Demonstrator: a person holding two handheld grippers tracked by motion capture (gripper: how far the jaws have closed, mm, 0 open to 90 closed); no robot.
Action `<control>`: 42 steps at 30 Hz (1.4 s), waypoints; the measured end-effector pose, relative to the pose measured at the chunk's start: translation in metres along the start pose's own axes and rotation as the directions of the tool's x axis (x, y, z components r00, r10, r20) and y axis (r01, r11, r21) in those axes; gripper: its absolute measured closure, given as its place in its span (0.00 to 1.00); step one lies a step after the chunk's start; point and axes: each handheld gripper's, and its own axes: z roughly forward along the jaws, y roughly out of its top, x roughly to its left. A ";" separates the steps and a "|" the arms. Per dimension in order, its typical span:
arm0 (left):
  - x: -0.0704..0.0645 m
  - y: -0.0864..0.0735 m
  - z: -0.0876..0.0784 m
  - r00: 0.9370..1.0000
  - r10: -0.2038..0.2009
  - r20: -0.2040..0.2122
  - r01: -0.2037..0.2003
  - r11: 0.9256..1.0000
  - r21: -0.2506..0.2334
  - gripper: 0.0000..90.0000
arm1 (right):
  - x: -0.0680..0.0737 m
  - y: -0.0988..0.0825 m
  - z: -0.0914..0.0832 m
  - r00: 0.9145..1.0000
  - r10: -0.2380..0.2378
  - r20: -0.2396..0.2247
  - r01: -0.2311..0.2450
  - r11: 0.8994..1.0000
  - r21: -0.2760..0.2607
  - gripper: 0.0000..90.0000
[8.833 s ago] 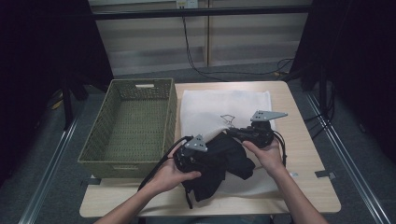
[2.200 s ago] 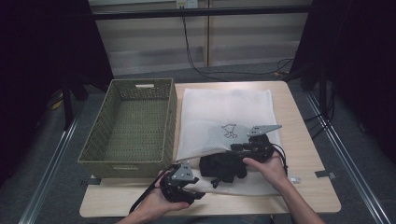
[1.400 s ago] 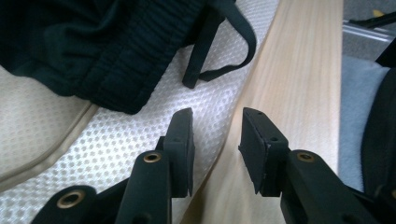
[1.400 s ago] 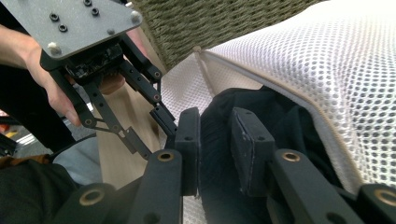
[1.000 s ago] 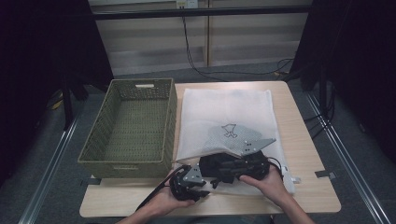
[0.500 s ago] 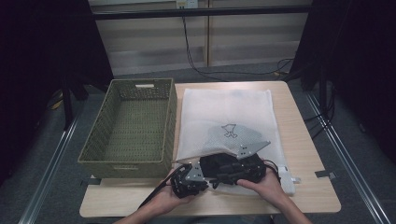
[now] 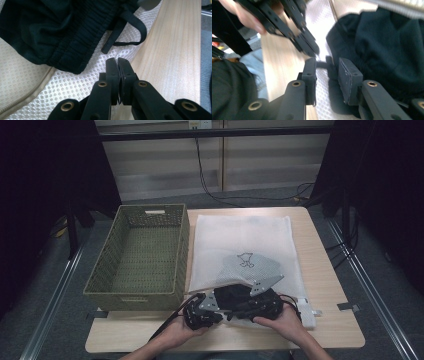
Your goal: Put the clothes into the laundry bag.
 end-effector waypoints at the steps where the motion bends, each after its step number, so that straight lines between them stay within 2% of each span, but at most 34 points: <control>1: 0.000 0.000 0.000 1.000 -0.003 0.001 0.003 1.000 -0.003 0.98 | -0.001 -0.001 0.001 1.000 -0.001 -0.001 0.001 1.000 0.005 0.76; 4: 0.000 0.001 0.000 1.000 0.003 0.004 -0.003 1.000 0.010 0.98 | -0.001 -0.002 0.003 1.000 -0.002 0.009 0.002 1.000 0.006 0.77; 7: 0.000 0.001 0.000 1.000 -0.003 0.006 0.003 1.000 0.003 0.98 | -0.004 -0.003 0.004 1.000 -0.003 0.020 0.002 1.000 0.012 0.80; 9: 0.001 0.001 0.000 1.000 0.005 0.011 -0.006 1.000 0.012 0.98 | -0.009 -0.005 0.006 0.999 0.010 0.030 -0.011 1.000 0.025 0.82; 11: -0.001 0.001 0.000 1.000 -0.009 0.003 0.009 1.000 0.004 0.98 | -0.013 -0.008 0.008 0.999 0.029 0.031 -0.030 0.999 0.027 0.82; 12: -0.002 0.002 0.000 1.000 -0.003 -0.004 0.003 1.000 0.012 0.98 | -0.015 -0.009 0.009 0.999 0.032 0.029 -0.033 0.999 0.024 0.83; 20: 0.000 0.001 0.001 1.000 -0.002 0.007 0.002 1.000 0.002 0.98 | -0.015 -0.007 0.013 0.997 0.021 0.070 -0.024 0.999 0.040 0.85; 22: 0.000 0.002 0.000 1.000 -0.002 0.006 0.002 1.000 0.013 0.98 | -0.015 -0.006 0.014 0.996 0.026 0.080 -0.030 0.999 0.043 0.85; 28: 0.000 0.002 0.000 1.000 0.001 0.007 -0.001 1.000 0.012 0.98 | -0.019 -0.003 0.015 0.996 0.046 0.082 -0.049 0.998 0.037 0.91; 31: 0.000 0.002 0.000 1.000 0.002 0.008 -0.002 1.000 0.012 0.98 | -0.021 -0.002 0.015 0.994 0.050 0.100 -0.053 0.998 0.033 0.97; 42: -0.001 0.002 0.001 1.000 0.010 -0.004 -0.010 1.000 0.011 0.98 | -0.028 0.003 0.019 0.990 0.066 0.128 -0.069 0.997 0.016 0.98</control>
